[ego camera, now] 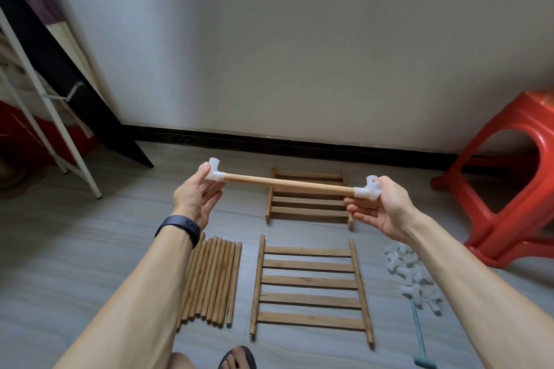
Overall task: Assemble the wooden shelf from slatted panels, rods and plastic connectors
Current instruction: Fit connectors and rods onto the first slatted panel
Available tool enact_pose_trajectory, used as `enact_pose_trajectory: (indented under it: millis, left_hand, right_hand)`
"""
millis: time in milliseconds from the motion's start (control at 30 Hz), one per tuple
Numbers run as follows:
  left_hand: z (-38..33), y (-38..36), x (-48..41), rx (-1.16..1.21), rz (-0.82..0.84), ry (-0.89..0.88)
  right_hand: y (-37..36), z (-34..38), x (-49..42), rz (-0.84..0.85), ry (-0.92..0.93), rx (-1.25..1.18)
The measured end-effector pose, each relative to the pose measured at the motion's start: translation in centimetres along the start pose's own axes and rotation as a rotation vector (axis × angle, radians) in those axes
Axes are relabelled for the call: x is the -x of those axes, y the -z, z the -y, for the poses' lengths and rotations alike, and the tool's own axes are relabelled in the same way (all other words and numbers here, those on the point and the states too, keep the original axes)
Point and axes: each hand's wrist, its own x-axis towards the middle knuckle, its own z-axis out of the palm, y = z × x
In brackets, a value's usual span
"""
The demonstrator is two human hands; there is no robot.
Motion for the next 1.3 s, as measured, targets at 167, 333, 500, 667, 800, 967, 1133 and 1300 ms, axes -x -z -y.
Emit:
enact_pose_trajectory:
  millis: [167,333,500,667,800,967,1133,1300]
  left_hand:
    - [0.1,-0.6,0.8,-0.021,-0.008,-0.03]
    - [-0.1,-1.1,1.6,-0.036,0.006,-0.045]
    - [-0.4,-1.7,2.5,-0.019,0.008,-0.051]
    - [-0.3,-1.9,2.7,0.006,0.002,-0.063]
    - [-0.8,-2.4,2.5,0.042,-0.002,-0.101]
    - [-0.1,-1.0,1.7,-0.013,0.009,-0.069]
    - [0.0,-0.8,0.8,0.078,0.077,0.019]
    - [0.6,-0.5,0.8,0.108,0.093,0.044]
  right_hand:
    - [-0.1,0.5,-0.6,-0.057,0.03,-0.059]
    - [0.1,0.4,-0.7,-0.087,0.053,-0.096]
    - [0.0,0.7,-0.5,-0.098,0.112,-0.132]
    - [-0.2,0.7,-0.1,-0.098,0.064,-0.09]
    - [-0.3,0.7,0.2,-0.076,0.011,-0.088]
    - [-0.4,1.5,-0.5,-0.043,0.147,-0.12]
    - [0.7,0.8,-0.9,0.053,0.096,-0.193]
    - [0.6,0.5,-1.4,0.007,0.082,-0.159]
